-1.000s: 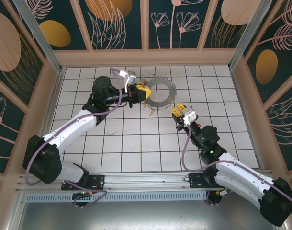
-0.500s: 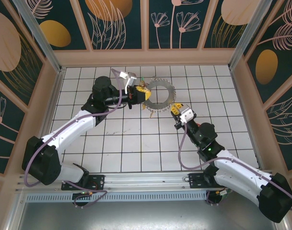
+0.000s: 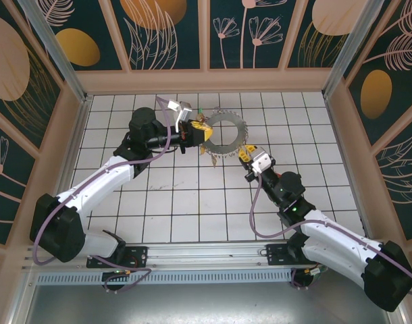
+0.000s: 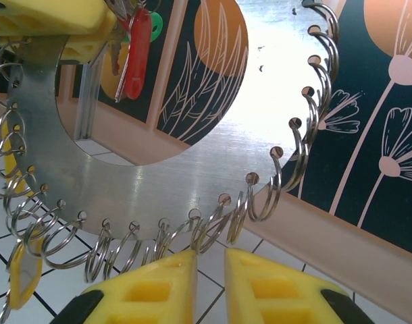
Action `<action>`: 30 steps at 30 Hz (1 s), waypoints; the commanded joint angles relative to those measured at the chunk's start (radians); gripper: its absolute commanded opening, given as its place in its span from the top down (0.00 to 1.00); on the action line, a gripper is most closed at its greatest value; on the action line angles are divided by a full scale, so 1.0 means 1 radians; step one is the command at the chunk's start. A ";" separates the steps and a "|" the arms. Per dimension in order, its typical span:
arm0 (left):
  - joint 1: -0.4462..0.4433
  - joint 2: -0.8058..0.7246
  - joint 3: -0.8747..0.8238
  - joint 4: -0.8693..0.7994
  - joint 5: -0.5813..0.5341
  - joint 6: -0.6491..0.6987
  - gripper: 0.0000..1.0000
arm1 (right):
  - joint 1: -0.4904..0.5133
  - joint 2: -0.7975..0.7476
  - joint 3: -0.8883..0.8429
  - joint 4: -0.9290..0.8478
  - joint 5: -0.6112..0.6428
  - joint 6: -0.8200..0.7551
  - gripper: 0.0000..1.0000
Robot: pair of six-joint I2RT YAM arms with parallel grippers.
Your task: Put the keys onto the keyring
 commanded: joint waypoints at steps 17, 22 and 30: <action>0.004 -0.042 -0.006 0.047 -0.011 0.004 0.94 | -0.006 -0.007 0.028 0.022 -0.027 0.022 0.79; 0.004 -0.046 -0.006 0.046 -0.018 0.002 0.94 | -0.005 -0.003 0.022 0.020 -0.032 0.040 0.79; 0.004 -0.039 0.009 0.008 -0.021 0.004 0.94 | -0.005 0.000 0.010 0.048 -0.029 0.055 0.81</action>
